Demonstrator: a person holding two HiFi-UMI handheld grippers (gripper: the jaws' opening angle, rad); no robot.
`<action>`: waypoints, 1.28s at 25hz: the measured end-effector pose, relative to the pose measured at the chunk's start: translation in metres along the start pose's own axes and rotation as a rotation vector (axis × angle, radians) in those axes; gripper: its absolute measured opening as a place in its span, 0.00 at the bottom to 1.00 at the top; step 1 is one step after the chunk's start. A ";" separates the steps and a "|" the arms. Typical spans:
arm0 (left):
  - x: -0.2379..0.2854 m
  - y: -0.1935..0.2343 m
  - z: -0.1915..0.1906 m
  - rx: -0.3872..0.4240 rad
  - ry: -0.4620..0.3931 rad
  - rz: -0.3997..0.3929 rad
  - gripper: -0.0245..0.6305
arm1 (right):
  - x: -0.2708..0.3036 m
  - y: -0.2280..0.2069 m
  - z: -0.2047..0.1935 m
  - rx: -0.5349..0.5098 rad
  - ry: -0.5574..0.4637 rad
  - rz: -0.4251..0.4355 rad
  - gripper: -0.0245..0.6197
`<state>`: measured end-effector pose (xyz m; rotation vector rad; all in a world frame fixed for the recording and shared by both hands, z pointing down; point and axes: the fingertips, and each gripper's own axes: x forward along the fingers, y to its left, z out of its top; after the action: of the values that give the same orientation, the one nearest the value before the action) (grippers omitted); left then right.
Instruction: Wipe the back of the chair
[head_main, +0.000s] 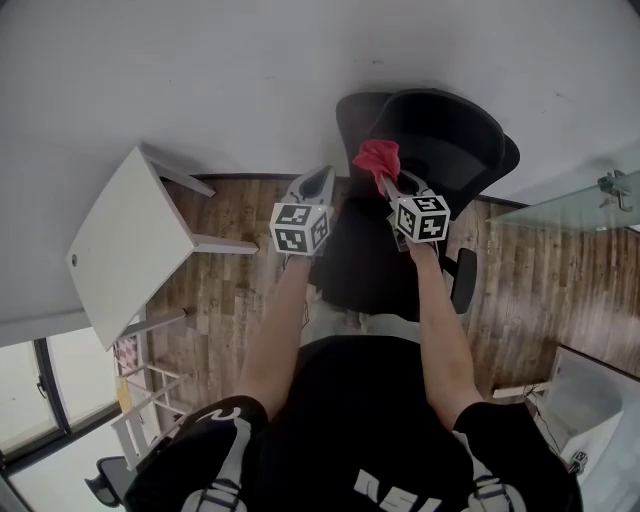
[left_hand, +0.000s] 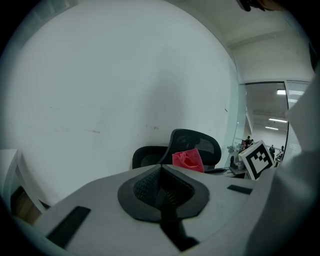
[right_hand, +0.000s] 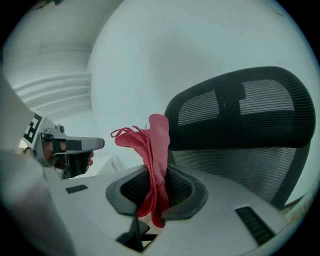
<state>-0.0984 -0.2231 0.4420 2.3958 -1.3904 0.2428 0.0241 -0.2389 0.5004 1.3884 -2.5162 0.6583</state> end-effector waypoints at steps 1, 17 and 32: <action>0.000 -0.004 -0.001 0.002 -0.005 0.004 0.07 | -0.001 0.000 0.000 -0.007 -0.001 0.009 0.17; 0.017 -0.007 -0.024 -0.030 -0.006 -0.017 0.07 | -0.006 -0.006 -0.011 -0.078 0.013 0.009 0.17; 0.024 0.049 -0.055 -0.014 0.022 -0.235 0.07 | 0.065 0.005 -0.052 0.033 -0.046 -0.149 0.17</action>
<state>-0.1267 -0.2431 0.5115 2.5085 -1.0838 0.1955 -0.0176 -0.2615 0.5695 1.6017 -2.4157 0.6493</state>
